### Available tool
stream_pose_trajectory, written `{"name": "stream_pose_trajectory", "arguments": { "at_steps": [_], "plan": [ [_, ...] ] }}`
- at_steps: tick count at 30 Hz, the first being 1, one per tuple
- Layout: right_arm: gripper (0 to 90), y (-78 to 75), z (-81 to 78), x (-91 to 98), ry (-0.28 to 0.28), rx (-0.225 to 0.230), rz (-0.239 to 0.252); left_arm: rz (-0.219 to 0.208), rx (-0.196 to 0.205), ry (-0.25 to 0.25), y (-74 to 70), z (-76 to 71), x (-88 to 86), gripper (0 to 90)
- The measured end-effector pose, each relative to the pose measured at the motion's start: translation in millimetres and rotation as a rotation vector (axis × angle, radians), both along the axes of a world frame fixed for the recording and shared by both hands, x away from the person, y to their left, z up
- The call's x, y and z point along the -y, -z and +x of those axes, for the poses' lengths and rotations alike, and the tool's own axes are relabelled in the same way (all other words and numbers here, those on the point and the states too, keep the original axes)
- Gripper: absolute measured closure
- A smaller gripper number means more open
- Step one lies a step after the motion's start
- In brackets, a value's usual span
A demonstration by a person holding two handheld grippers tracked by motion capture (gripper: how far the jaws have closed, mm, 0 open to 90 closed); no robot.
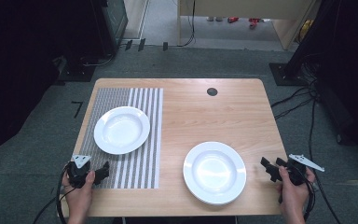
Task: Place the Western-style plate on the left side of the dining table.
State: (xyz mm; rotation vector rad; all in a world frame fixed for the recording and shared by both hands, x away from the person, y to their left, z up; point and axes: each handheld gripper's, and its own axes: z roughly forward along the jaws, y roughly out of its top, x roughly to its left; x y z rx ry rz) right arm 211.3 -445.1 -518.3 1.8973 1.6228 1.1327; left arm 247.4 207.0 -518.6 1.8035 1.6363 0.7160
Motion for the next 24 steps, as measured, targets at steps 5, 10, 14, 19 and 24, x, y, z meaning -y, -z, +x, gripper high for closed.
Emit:
{"name": "stream_pose_trajectory", "arguments": {
  "at_steps": [5, 10, 14, 19, 24],
  "plan": [
    [26.7, 3.8, -5.5, 3.6, 0.002, -0.017, -0.019, 0.0, 0.0, 0.0, 0.0, 0.0, 0.0, 11.9],
    [26.5, 4.3, -8.9, 4.2, 0.003, -0.023, -0.062, 0.0, 0.0, 0.0, 0.0, 0.0, 0.0, 11.9],
    [25.7, 4.7, -9.7, 0.8, -0.004, -0.025, -0.108, 0.0, 0.0, 0.0, 0.0, 0.0, 0.0, 11.9],
    [24.4, 5.9, -9.4, -5.7, -0.017, -0.024, -0.167, 0.0, 0.0, 0.0, 0.0, 0.0, 0.0, 11.9],
    [23.5, 6.1, -9.0, -9.5, -0.026, -0.031, -0.205, 0.0, 0.0, 0.0, 0.0, 0.0, 0.0, 11.9]
  ]
}}
